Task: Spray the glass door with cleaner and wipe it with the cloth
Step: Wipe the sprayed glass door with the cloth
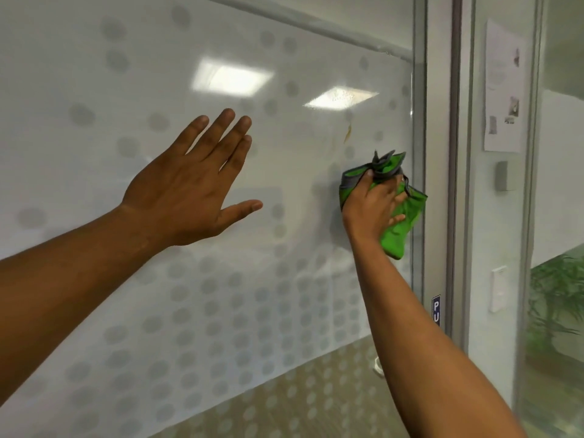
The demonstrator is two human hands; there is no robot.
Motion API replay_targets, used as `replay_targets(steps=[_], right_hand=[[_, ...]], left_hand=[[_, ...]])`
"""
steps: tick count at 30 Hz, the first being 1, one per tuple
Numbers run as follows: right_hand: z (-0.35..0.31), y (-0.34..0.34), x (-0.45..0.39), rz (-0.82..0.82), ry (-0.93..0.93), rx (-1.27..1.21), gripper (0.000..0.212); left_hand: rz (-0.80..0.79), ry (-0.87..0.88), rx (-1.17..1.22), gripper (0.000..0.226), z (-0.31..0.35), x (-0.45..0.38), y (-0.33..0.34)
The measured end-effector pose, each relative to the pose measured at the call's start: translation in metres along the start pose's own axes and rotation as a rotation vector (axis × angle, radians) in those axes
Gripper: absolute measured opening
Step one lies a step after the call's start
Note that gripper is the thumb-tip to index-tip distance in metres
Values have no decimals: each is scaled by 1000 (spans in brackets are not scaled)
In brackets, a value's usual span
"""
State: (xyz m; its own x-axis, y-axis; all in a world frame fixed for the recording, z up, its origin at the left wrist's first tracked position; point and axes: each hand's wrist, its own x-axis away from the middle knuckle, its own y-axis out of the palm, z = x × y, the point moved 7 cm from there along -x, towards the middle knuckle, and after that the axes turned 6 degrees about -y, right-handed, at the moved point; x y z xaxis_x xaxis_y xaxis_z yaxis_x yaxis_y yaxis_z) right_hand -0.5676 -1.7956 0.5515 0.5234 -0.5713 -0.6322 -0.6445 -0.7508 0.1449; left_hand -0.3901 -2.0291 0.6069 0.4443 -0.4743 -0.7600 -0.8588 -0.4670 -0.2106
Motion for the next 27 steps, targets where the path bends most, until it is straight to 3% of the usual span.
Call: replay_targets(steps=[6, 12, 15, 19, 25, 27], right_hand=[[-42, 12, 37, -127, -466, -4, 62], [-61, 9, -29, -60, -124, 5, 64], [-83, 15, -51, -58, -72, 18, 65], [-110, 21, -51, -78, -189, 8, 64], [-127, 32, 15, -171, -591, 118, 62], [-121, 32, 19, -175, -601, 147, 62]], left_hand=[[12, -3, 17, 96, 0, 0, 2], [-6, -23, 18, 96, -1, 0, 2], [-14, -31, 27, 96, -1, 0, 2], [-38, -35, 30, 96, 0, -1, 3], [-23, -30, 60, 97, -1, -1, 0], [-19, -29, 66, 96, -3, 0, -3]])
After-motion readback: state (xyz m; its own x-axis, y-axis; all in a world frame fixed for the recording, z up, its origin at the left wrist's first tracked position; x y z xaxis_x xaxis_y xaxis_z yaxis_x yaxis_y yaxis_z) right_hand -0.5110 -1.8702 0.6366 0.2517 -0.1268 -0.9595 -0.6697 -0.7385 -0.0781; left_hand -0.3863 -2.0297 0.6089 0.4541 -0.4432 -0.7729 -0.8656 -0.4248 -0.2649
